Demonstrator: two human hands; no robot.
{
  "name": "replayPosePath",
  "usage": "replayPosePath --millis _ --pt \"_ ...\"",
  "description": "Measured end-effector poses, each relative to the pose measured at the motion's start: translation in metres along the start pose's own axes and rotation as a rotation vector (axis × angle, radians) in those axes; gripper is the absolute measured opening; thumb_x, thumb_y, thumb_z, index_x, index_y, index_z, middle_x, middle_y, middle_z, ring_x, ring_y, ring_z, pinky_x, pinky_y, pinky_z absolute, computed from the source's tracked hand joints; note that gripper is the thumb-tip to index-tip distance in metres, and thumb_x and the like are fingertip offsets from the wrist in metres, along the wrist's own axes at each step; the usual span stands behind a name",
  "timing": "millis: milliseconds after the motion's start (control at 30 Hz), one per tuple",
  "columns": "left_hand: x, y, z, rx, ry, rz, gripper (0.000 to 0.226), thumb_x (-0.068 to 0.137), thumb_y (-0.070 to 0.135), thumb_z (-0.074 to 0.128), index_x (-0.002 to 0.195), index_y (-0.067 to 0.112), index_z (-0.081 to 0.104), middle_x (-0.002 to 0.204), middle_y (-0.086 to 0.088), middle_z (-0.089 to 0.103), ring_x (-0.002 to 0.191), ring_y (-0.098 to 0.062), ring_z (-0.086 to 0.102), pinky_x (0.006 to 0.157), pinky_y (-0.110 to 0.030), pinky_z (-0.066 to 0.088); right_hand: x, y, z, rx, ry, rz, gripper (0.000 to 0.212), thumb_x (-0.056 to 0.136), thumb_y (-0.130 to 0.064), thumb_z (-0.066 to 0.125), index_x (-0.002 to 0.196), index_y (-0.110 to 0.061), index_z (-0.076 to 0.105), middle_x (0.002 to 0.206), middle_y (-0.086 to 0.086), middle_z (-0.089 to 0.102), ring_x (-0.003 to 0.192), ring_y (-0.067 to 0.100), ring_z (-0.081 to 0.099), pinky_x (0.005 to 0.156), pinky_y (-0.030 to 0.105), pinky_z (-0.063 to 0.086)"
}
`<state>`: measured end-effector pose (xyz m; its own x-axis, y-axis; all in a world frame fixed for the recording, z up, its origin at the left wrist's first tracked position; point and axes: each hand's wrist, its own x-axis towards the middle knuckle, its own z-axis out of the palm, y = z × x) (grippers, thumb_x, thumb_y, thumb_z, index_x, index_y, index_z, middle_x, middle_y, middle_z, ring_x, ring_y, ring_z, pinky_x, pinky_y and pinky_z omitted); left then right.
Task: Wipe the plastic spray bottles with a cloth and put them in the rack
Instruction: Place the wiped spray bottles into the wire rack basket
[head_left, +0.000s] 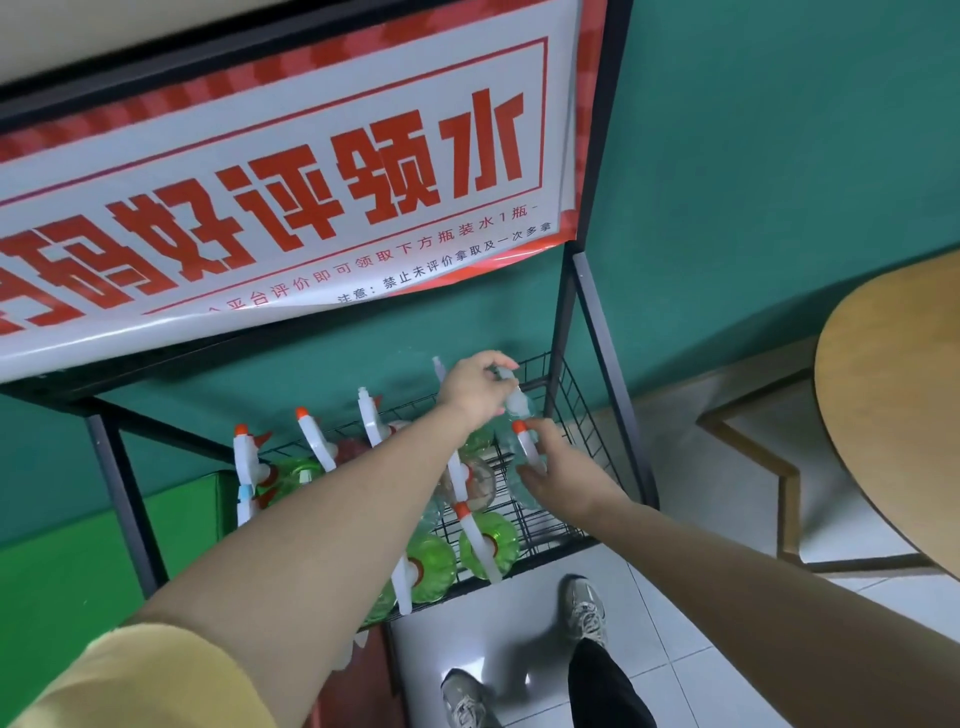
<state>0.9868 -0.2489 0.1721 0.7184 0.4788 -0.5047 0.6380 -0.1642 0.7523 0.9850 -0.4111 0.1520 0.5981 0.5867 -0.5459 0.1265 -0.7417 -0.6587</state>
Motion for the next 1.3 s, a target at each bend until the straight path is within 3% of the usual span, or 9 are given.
replayPosePath --millis 133,433,600,767,933,1067,1133,1200,1300 --pt "-0.008 -0.003 -0.011 -0.004 0.018 0.005 0.021 0.098 0.011 0.065 0.117 0.019 0.067 0.092 0.004 0.053 0.082 -0.019 0.063 0.091 -0.041 0.06 -0.005 -0.004 -0.002 -0.018 0.016 0.016 0.048 0.101 -0.023 0.051 0.143 -0.029 0.029 0.095 0.01 0.069 0.072 0.023 0.065 0.06 0.035 0.047" --pt "-0.046 -0.023 -0.046 -0.088 0.02 0.04 0.016 0.101 0.01 0.06 0.115 0.018 0.06 0.098 -0.004 0.057 0.081 -0.018 0.064 0.077 -0.031 0.062 -0.025 -0.018 -0.013 -0.105 0.051 0.043 0.054 0.1 -0.027 0.052 0.146 -0.03 0.025 0.114 0.008 0.068 0.071 0.02 0.065 0.058 0.032 0.048" --pt "-0.07 -0.042 -0.065 -0.092 0.066 0.036 0.018 0.102 0.012 0.058 0.119 0.017 0.059 0.105 -0.005 0.061 0.079 -0.019 0.066 0.068 -0.027 0.06 -0.04 -0.022 -0.012 -0.156 0.108 0.046 0.058 0.099 -0.031 0.054 0.148 -0.029 0.023 0.089 -0.001 0.066 0.069 0.017 0.064 0.053 0.031 0.044" --pt "-0.095 -0.069 -0.084 -0.04 0.12 0.032 0.021 0.101 0.015 0.059 0.121 0.02 0.059 0.098 -0.002 0.065 0.062 -0.018 0.062 0.068 -0.036 0.054 -0.056 -0.036 -0.008 -0.19 0.189 0.015 0.055 0.099 -0.029 0.055 0.147 -0.031 0.028 0.113 -0.003 0.052 0.076 0.016 0.065 0.058 0.032 0.051" --pt "-0.119 -0.093 -0.105 -0.039 0.218 0.043 0.019 0.099 0.018 0.062 0.117 0.022 0.06 0.083 0.001 0.061 0.062 -0.017 0.053 0.063 -0.031 0.045 -0.063 -0.052 0.005 -0.234 0.15 -0.028 0.052 0.1 -0.028 0.052 0.148 -0.029 0.031 0.126 0.004 0.057 0.075 0.017 0.063 0.059 0.033 0.049" --pt "-0.137 -0.114 -0.122 -0.052 0.264 0.038 0.017 0.1 0.016 0.061 0.115 0.023 0.059 0.081 0.002 0.056 0.054 -0.014 0.042 0.05 -0.025 0.037 -0.066 -0.068 0.022 -0.272 0.105 -0.063 0.047 0.1 -0.028 0.051 0.145 -0.026 0.037 0.11 0.001 0.065 0.062 0.014 0.063 0.064 0.038 0.059" --pt "-0.144 -0.125 -0.132 -0.071 0.288 0.025 0.018 0.101 0.016 0.06 0.118 0.022 0.06 0.082 0.0 0.056 0.061 -0.018 0.046 0.049 -0.02 0.037 -0.063 -0.075 0.031 -0.287 0.085 -0.081 0.047 0.1 -0.027 0.051 0.145 -0.025 0.037 0.11 0.004 0.068 0.064 0.017 0.066 0.066 0.04 0.06" --pt "-0.15 -0.135 -0.141 -0.086 0.308 0.012 0.017 0.101 0.019 0.06 0.118 0.024 0.06 0.085 0.0 0.057 0.071 -0.02 0.05 0.053 -0.02 0.038 -0.059 -0.083 0.039 -0.296 0.074 -0.102 0.048 0.1 -0.027 0.05 0.146 -0.025 0.036 0.105 0.002 0.069 0.06 0.016 0.062 0.058 0.035 0.054" --pt "-0.156 -0.151 -0.154 -0.053 0.365 -0.001 0.017 0.1 0.022 0.062 0.117 0.023 0.061 0.084 0.003 0.054 0.063 -0.015 0.047 0.054 -0.023 0.037 -0.053 -0.094 0.05 -0.303 0.048 -0.129 0.048 0.1 -0.028 0.051 0.146 -0.027 0.037 0.105 0.0 0.07 0.055 0.012 0.053 0.05 0.028 0.042"
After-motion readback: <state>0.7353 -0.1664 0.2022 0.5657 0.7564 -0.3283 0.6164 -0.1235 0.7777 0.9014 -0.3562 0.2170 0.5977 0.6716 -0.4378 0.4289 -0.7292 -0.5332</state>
